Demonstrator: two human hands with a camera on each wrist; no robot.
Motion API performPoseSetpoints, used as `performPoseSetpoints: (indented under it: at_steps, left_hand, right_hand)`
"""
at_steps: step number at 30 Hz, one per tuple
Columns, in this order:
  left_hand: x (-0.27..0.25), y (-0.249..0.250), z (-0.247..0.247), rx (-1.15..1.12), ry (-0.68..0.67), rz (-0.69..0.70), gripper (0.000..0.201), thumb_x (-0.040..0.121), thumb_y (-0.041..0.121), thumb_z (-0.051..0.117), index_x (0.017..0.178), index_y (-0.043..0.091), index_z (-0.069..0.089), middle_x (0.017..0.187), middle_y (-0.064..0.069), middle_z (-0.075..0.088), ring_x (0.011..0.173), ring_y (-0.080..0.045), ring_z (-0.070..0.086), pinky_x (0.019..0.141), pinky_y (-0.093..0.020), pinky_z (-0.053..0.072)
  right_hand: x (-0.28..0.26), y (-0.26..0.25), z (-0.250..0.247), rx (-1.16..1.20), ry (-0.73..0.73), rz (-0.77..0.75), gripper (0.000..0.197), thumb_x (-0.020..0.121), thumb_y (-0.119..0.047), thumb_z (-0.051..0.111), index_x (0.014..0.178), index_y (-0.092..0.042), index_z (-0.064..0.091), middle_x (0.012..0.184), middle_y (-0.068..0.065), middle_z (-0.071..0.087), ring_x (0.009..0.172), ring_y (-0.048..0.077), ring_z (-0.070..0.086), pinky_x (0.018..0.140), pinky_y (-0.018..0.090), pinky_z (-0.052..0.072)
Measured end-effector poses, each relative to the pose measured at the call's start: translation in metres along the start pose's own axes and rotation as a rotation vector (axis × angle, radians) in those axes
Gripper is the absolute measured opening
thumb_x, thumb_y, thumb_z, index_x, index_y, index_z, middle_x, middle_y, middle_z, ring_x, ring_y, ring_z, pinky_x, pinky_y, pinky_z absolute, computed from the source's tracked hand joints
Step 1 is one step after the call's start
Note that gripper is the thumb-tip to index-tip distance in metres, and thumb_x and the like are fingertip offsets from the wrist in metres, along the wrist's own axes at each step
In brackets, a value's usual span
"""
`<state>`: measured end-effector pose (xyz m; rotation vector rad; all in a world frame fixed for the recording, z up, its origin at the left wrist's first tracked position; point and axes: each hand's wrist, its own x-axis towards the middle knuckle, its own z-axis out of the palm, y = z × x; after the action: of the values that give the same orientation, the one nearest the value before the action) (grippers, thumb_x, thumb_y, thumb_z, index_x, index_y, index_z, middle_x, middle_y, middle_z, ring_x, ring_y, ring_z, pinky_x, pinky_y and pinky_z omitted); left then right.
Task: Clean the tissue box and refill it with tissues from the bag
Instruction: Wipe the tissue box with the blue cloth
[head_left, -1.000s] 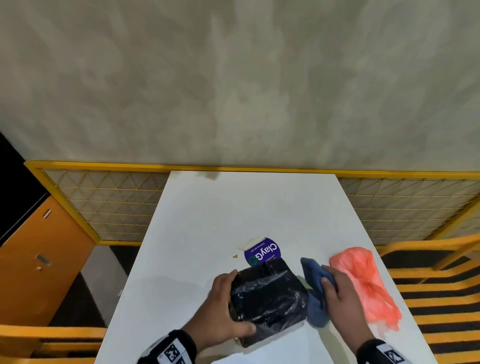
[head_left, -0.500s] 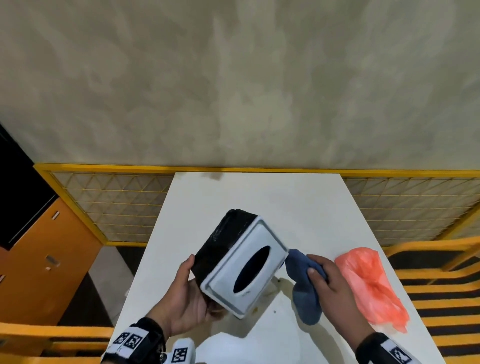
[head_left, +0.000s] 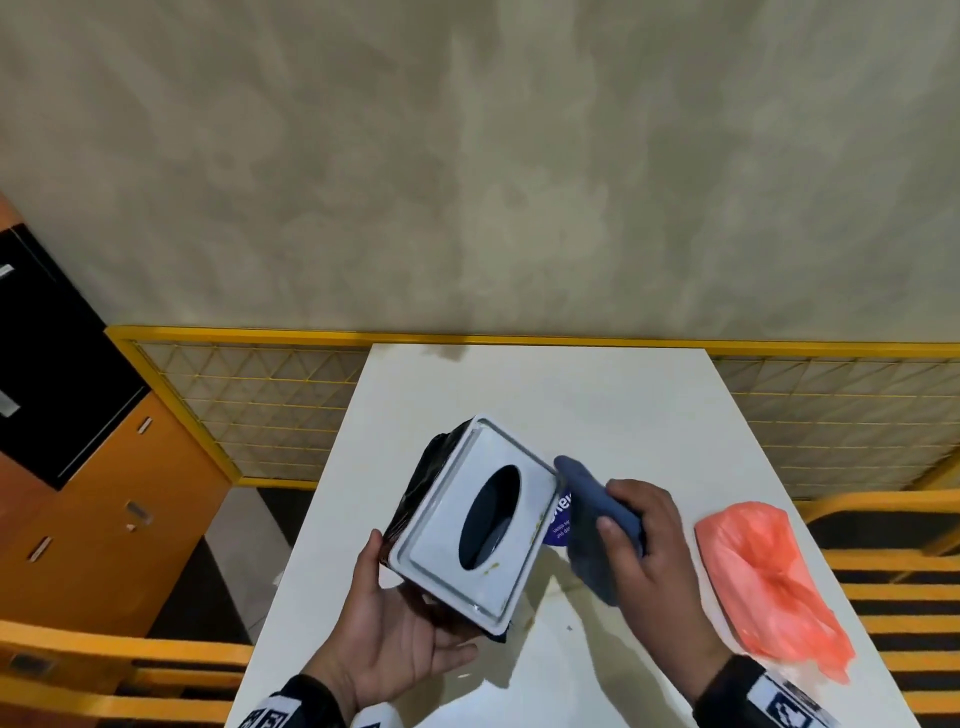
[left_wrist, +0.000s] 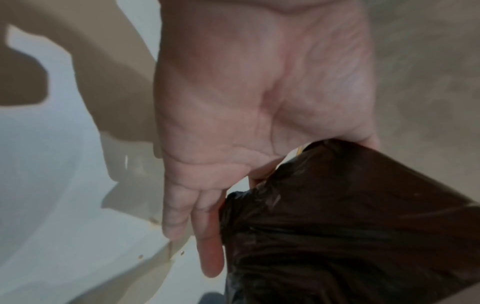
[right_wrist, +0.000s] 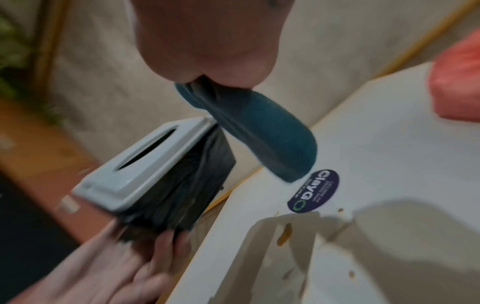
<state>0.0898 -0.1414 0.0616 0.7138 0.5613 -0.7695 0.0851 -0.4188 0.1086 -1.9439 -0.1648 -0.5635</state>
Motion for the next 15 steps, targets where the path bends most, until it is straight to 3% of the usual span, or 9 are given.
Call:
performPoseSetpoints:
  at_steps: [2,4,7,8,11,13,15]
  left_hand:
    - [-0.001,-0.003,0.001,-0.015,-0.011,0.001,0.119,0.066,0.095,0.042,0.143,0.004,0.056,0.145,-0.035,0.051,0.119,-0.051,0.058,0.094,-0.054,0.045]
    - [-0.007,-0.006,0.009,-0.043,-0.051,0.018,0.121,0.065,0.091,0.055,0.145,0.001,0.053,0.147,-0.036,0.048,0.122,-0.048,0.056,0.097,-0.053,0.044]
    - [-0.017,-0.007,0.019,-0.151,-0.230,-0.017,0.119,0.054,0.058,0.094,0.136,-0.017,0.053,0.138,-0.043,0.051,0.116,-0.054,0.060,0.097,-0.059,0.049]
    - [-0.019,-0.007,0.022,-0.176,-0.265,-0.025,0.116,0.052,0.050,0.097,0.134,-0.019,0.054,0.134,-0.044,0.054,0.112,-0.056,0.063,0.093,-0.060,0.051]
    - [-0.017,-0.008,0.025,-0.192,-0.175,0.040,0.111,0.062,0.065,0.072,0.136,-0.015,0.054,0.126,-0.038,0.060,0.098,-0.051,0.067,0.089,-0.055,0.051]
    - [-0.017,-0.011,0.026,-0.157,-0.120,0.086,0.111,0.063,0.071,0.062,0.133,-0.014,0.058,0.130,-0.037,0.059,0.103,-0.046,0.061,0.098,-0.053,0.040]
    - [-0.019,-0.014,0.028,-0.128,-0.113,0.104,0.104,0.067,0.074,0.058,0.131,-0.007,0.064,0.135,-0.036,0.056,0.110,-0.046,0.054,0.099,-0.055,0.037]
  right_hand:
    - [-0.008,-0.014,0.010,-0.057,-0.130,-0.241,0.028,0.085,-0.022,0.058,0.113,-0.029,0.056,0.119,-0.006,0.050,0.115,0.010,0.049,0.097,0.025,0.041]
    - [-0.017,-0.027,0.029,-0.126,-0.317,-0.483,0.028,0.085,-0.017,0.063,0.113,-0.021,0.058,0.123,0.003,0.051,0.114,0.019,0.050,0.096,0.032,0.042]
    - [-0.027,-0.033,0.052,-0.228,-0.436,-0.657,0.029,0.081,-0.013,0.069,0.109,-0.021,0.065,0.121,0.006,0.055,0.105,0.026,0.055,0.090,0.036,0.042]
    - [-0.028,-0.033,0.055,-0.257,-0.427,-0.667,0.028,0.082,-0.014,0.069,0.108,-0.022,0.065,0.121,0.005,0.054,0.104,0.026,0.055,0.088,0.038,0.042]
    - [-0.022,-0.029,0.051,-0.311,-0.353,-0.681,0.028,0.083,-0.016,0.064,0.109,-0.024,0.061,0.123,0.003,0.053,0.103,0.027,0.055,0.085,0.040,0.042]
    - [-0.016,-0.029,0.046,-0.319,-0.313,-0.670,0.022,0.089,-0.018,0.054,0.110,-0.023,0.058,0.122,0.003,0.051,0.102,0.027,0.054,0.085,0.040,0.042]
    - [-0.009,-0.030,0.041,-0.324,-0.273,-0.635,0.018,0.093,-0.021,0.050,0.110,-0.021,0.057,0.120,0.003,0.051,0.100,0.026,0.054,0.084,0.038,0.042]
